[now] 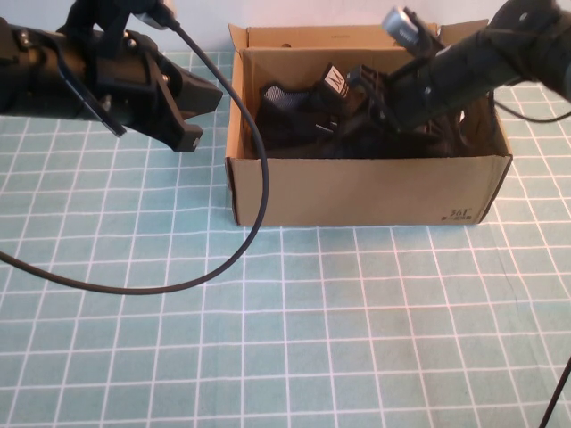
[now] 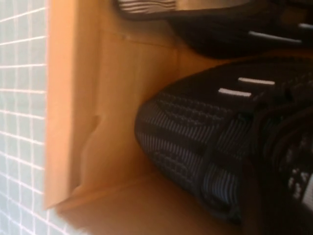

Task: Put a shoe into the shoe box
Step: Place the shoe in the shoe box

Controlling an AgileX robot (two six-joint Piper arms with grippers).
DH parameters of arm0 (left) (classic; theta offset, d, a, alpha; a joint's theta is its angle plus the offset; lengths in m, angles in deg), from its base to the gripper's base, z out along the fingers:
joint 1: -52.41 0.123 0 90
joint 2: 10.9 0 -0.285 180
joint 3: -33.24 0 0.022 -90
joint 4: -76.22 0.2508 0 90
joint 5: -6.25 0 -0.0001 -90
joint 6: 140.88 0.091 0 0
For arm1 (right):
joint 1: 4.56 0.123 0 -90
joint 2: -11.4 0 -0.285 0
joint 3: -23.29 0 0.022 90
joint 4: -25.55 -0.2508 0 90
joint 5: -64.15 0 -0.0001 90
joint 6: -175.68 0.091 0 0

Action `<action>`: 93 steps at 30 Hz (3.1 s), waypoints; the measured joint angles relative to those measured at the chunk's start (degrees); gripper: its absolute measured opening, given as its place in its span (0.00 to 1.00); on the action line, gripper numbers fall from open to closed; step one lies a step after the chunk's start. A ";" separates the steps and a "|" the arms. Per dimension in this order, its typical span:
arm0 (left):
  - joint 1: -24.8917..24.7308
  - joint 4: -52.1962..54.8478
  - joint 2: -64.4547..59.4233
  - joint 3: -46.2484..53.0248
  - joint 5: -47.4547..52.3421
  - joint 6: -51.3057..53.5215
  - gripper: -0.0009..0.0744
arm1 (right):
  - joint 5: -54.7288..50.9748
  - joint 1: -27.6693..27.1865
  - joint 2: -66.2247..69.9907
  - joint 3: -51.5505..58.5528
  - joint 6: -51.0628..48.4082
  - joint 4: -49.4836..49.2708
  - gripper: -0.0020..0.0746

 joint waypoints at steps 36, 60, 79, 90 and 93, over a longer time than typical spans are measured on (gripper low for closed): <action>0.00 0.07 0.00 0.00 0.09 0.22 0.01 | -0.85 0.00 -1.87 -0.43 14.78 22.88 0.49; 0.00 -1.41 0.00 0.00 -1.08 0.22 0.01 | -12.30 0.00 -15.50 -0.43 15.01 35.33 0.27; 0.00 -3.44 13.46 3.06 -5.96 -6.19 0.01 | -13.48 17.14 -48.78 24.49 24.66 54.89 0.02; 0.00 -6.25 44.73 29.34 -16.38 -6.86 0.01 | -14.29 21.65 -81.97 48.06 27.79 56.12 0.02; 0.00 -6.76 53.07 36.64 -18.78 -6.86 0.01 | -13.26 21.69 -91.05 54.04 27.69 54.76 0.02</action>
